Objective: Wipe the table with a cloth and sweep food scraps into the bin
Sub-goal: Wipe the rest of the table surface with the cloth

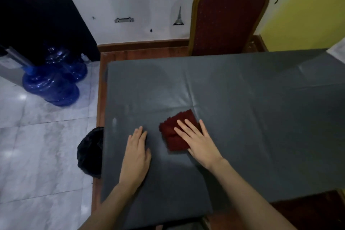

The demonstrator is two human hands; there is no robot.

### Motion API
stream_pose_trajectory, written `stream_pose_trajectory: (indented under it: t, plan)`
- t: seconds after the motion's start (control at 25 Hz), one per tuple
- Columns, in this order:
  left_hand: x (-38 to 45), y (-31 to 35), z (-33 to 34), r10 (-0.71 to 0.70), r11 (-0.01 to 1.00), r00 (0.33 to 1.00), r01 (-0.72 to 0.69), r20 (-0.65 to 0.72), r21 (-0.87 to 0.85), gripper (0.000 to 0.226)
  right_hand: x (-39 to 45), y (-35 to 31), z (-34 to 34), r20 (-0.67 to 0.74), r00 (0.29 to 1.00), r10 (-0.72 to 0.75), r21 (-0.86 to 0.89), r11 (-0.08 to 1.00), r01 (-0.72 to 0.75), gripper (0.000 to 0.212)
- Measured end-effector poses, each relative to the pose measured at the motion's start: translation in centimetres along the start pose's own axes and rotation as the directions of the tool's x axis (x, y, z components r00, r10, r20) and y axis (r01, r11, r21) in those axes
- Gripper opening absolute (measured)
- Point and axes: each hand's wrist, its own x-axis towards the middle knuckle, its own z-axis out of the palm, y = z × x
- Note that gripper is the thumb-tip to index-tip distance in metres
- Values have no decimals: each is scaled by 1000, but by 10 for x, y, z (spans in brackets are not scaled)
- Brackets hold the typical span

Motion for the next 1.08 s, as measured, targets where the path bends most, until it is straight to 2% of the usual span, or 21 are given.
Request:
stream_pose_trajectory:
  t: [0.08, 0.2, 0.36, 0.44, 0.48, 0.56, 0.72, 0.84, 0.96, 1.0, 1.08]
  plan:
    - [17, 26, 11, 54, 998, 998, -55, 14, 25, 53, -20, 53, 1, 35, 996, 77, -65, 995, -75, 98]
    - [55, 68, 34, 144, 987, 989, -146, 26, 71, 55, -63, 136, 2, 25, 952, 305, -91, 949, -301, 105]
    - [108, 106, 66, 34, 994, 999, -31, -22, 100, 53, -105, 221, -5, 43, 838, 544, -94, 837, -539, 86]
    - [114, 112, 76, -15, 991, 999, 19, -36, 132, 54, -107, 236, -4, 43, 799, 600, -75, 799, -596, 73]
    - [113, 114, 79, -24, 987, 999, 31, -48, 157, 55, -104, 236, -2, 21, 805, 592, -55, 805, -591, 68]
    - [110, 113, 79, -35, 982, 997, 47, -69, 184, 56, -91, 221, 3, -28, 854, 519, -2, 855, -519, 69]
    - [110, 113, 79, -49, 987, 995, 63, -92, 150, 56, -40, 158, 9, -76, 957, 280, 107, 956, -272, 80]
    - [111, 111, 79, -74, 996, 990, 79, -124, 37, 49, -3, 121, 8, -74, 996, 42, 180, 983, -28, 82]
    - [122, 99, 68, -101, 992, 982, 87, -158, -92, 34, 10, 147, 3, -12, 958, -286, 72, 956, 286, 96]
    - [131, 91, 62, -91, 994, 981, 78, -169, -80, 31, 10, 167, -1, 19, 941, -338, 32, 941, 337, 99]
    - [156, 69, 48, -83, 996, 980, 79, -182, -31, 35, 5, 215, -10, 54, 946, -321, 3, 947, 321, 98]
